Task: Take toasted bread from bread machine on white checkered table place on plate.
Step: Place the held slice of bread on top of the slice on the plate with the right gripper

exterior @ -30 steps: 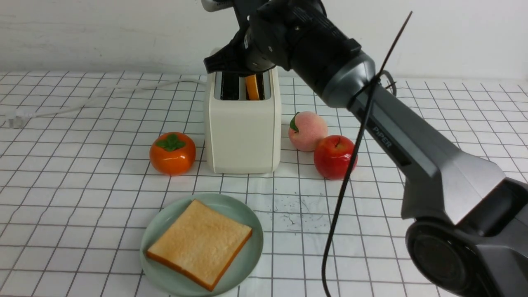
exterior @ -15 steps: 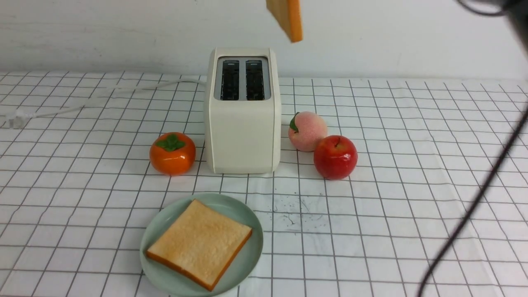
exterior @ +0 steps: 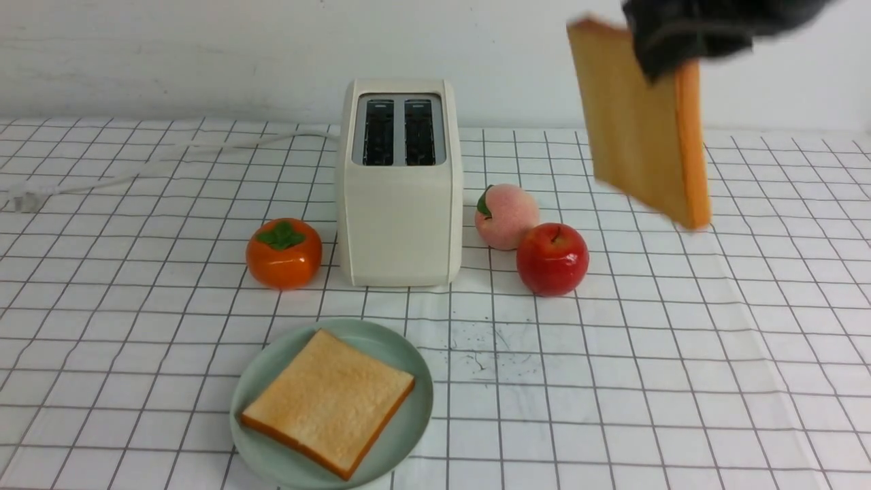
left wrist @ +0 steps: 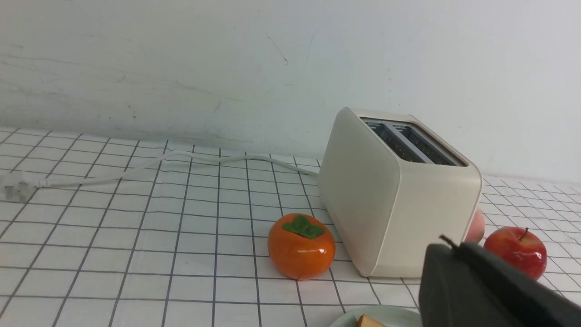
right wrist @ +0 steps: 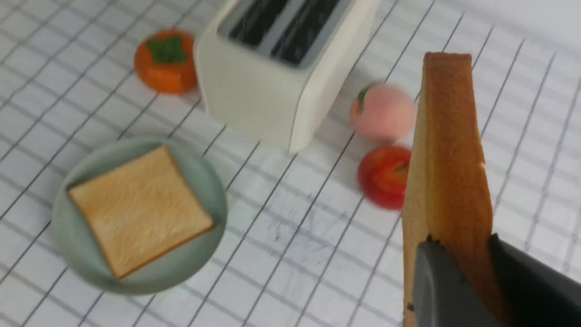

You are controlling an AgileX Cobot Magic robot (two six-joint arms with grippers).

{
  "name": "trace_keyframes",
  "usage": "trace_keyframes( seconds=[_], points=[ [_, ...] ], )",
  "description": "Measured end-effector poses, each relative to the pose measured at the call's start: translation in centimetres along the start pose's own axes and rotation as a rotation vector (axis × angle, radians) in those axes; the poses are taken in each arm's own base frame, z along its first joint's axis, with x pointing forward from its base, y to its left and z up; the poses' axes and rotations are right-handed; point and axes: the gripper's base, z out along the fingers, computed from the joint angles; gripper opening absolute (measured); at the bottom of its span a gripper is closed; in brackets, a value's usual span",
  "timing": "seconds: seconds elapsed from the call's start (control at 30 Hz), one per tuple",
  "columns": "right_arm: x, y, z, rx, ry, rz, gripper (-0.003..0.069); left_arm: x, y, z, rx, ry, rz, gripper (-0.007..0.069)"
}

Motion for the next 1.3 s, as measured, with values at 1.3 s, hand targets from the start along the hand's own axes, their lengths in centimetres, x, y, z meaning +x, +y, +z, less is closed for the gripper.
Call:
trace_keyframes(
  seconds=[1.3],
  points=[
    [10.3,4.9,25.0,-0.853,0.002,0.359,0.0109,0.1,0.0,0.0,0.002,0.013,0.000,-0.0005]
  ],
)
